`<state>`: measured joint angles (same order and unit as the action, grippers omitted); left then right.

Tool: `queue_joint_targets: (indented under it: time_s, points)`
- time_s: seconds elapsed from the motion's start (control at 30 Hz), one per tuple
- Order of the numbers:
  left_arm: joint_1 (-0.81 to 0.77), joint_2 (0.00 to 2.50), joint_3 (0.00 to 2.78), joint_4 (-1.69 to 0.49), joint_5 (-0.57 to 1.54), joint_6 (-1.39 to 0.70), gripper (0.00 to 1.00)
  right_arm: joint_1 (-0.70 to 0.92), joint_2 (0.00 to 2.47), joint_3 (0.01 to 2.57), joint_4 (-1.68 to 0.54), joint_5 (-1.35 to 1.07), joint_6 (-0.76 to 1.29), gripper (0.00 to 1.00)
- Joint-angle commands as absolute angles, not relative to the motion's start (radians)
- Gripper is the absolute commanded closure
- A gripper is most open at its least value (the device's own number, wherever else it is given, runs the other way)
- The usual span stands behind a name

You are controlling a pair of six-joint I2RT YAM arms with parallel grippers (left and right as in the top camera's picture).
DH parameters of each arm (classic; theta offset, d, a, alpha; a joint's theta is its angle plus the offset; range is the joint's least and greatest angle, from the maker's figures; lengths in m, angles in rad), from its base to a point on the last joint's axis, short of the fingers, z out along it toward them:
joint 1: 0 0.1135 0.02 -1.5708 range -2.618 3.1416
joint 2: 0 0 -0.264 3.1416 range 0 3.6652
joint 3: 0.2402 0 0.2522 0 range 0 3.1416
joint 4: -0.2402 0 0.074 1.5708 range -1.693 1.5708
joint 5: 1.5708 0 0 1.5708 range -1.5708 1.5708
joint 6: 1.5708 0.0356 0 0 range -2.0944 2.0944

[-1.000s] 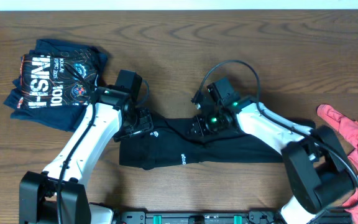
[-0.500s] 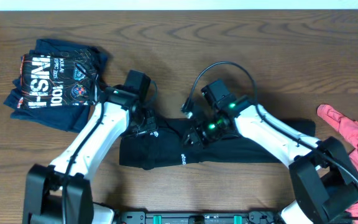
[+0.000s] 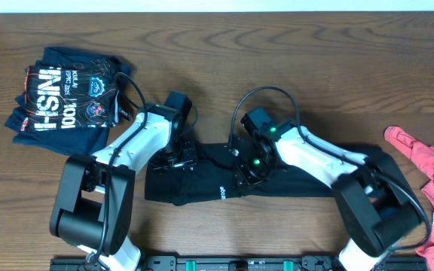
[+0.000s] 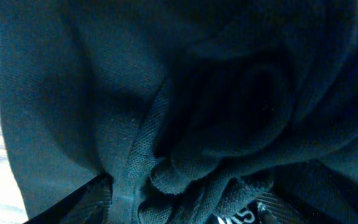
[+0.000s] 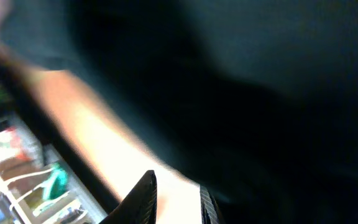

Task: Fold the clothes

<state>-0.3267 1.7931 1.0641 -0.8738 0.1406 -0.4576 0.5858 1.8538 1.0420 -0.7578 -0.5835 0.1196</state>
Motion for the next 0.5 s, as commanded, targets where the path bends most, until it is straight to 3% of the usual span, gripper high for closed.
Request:
queue_joint_targets:
  time_s: [0.0,0.3,0.47]
  points:
    - [-0.327,1.856,1.049,-0.904,0.088,-0.42,0.28,0.535,1.9,1.033,-0.764,-0.461,0.164,0.78]
    - [-0.276,1.87,1.044,-0.949,-0.02,-0.423,0.28,0.418,1.93,1.033,-0.832,-0.44,0.117,0.76]
    - [-0.221,1.87,1.044,-0.94,-0.02,-0.419,0.28,0.398,1.93,1.033,-0.926,-0.389,0.113,0.69]
